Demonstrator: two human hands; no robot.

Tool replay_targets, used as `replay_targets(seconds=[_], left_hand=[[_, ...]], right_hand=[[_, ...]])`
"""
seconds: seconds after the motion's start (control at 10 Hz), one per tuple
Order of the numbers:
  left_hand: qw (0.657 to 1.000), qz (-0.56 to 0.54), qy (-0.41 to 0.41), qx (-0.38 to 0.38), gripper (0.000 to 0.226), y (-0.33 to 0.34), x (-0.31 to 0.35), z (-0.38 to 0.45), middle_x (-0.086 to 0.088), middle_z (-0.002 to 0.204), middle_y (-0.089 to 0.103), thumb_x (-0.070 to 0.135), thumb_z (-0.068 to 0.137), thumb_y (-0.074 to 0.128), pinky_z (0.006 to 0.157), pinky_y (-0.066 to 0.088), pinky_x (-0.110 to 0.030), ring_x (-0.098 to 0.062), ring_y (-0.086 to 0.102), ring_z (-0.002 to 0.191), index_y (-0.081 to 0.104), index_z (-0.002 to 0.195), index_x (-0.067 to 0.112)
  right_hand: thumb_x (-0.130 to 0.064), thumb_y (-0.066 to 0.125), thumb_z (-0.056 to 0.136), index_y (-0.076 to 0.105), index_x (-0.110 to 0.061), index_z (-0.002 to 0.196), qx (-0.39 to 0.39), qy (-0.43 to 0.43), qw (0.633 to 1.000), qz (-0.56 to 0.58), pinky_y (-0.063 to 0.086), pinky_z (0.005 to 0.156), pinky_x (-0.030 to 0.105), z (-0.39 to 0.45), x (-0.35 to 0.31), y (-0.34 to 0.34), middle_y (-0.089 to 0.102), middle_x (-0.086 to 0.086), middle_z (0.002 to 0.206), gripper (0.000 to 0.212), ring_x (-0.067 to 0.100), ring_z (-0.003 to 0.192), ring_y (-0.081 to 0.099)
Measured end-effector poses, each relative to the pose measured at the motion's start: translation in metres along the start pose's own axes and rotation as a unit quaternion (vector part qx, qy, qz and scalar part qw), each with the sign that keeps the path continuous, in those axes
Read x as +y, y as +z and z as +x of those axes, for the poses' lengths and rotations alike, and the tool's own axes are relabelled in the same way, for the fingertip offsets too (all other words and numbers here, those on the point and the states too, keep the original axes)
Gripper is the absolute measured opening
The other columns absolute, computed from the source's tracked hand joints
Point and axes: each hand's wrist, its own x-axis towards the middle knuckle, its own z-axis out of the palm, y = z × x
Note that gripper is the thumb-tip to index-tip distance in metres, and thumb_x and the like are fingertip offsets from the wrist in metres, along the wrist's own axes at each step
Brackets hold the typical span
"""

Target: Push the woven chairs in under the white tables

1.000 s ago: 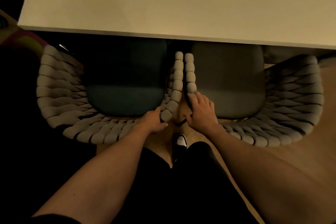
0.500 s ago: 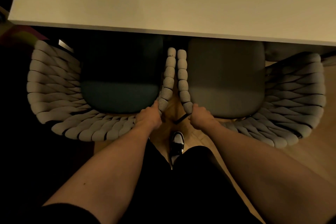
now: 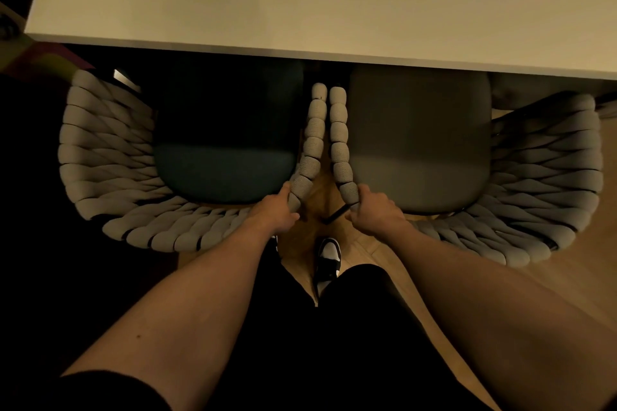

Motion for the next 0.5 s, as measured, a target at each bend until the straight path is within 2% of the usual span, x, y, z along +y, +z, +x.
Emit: replay_targets(seconds=[0.1,0.2,0.3,0.4,0.5], left_hand=[[0.999,-0.030,0.012,0.032,0.077,0.008,-0.007,-0.012,-0.014,0.147,0.049,0.030,0.095,0.061,0.107,0.043,-0.043,-0.035,0.049,0.131,0.019,0.158,0.020],[0.994,-0.077,0.021,0.077,0.061,0.020,-0.021,-0.023,-0.014,0.142,0.052,0.024,0.094,0.060,0.106,0.042,-0.041,-0.035,0.049,0.130,0.037,0.150,0.016],[0.989,-0.097,0.004,0.112,0.059,0.034,-0.042,-0.040,-0.011,0.147,0.047,0.029,0.096,0.058,0.112,0.037,-0.042,-0.031,0.042,0.136,0.038,0.150,0.016],[0.975,-0.117,-0.007,0.187,0.061,0.054,-0.065,-0.060,-0.009,0.155,0.037,0.036,0.097,0.057,0.121,0.025,-0.041,-0.029,0.028,0.145,0.037,0.151,0.016],[0.967,-0.145,-0.051,0.202,0.066,0.069,-0.084,-0.086,-0.011,0.161,0.030,0.045,0.097,0.055,0.122,0.020,-0.038,-0.028,0.022,0.149,0.035,0.153,0.016]], right_hand=[[-0.048,0.069,0.087,0.029,-0.020,0.152,0.020,-0.051,0.998,-0.026,0.041,0.111,0.050,-0.006,0.000,-0.001,0.035,0.014,0.154,0.081,0.035,0.140,0.038],[-0.047,0.065,0.091,0.027,-0.019,0.155,0.051,-0.140,0.986,-0.074,0.024,0.122,0.046,-0.013,-0.008,-0.003,0.018,0.015,0.164,0.080,0.033,0.152,0.016],[-0.051,0.061,0.093,0.029,-0.021,0.155,0.028,-0.237,0.961,-0.139,0.025,0.121,0.045,-0.022,-0.028,0.001,0.022,0.013,0.163,0.076,0.033,0.150,0.021],[-0.059,0.057,0.092,0.031,-0.023,0.154,-0.031,-0.283,0.934,-0.215,0.027,0.119,0.047,-0.025,-0.051,0.014,0.028,0.009,0.161,0.077,0.031,0.148,0.025],[-0.066,0.054,0.087,0.032,-0.025,0.154,-0.070,-0.308,0.905,-0.286,0.030,0.116,0.051,-0.028,-0.071,0.031,0.033,0.005,0.159,0.081,0.030,0.146,0.027]])
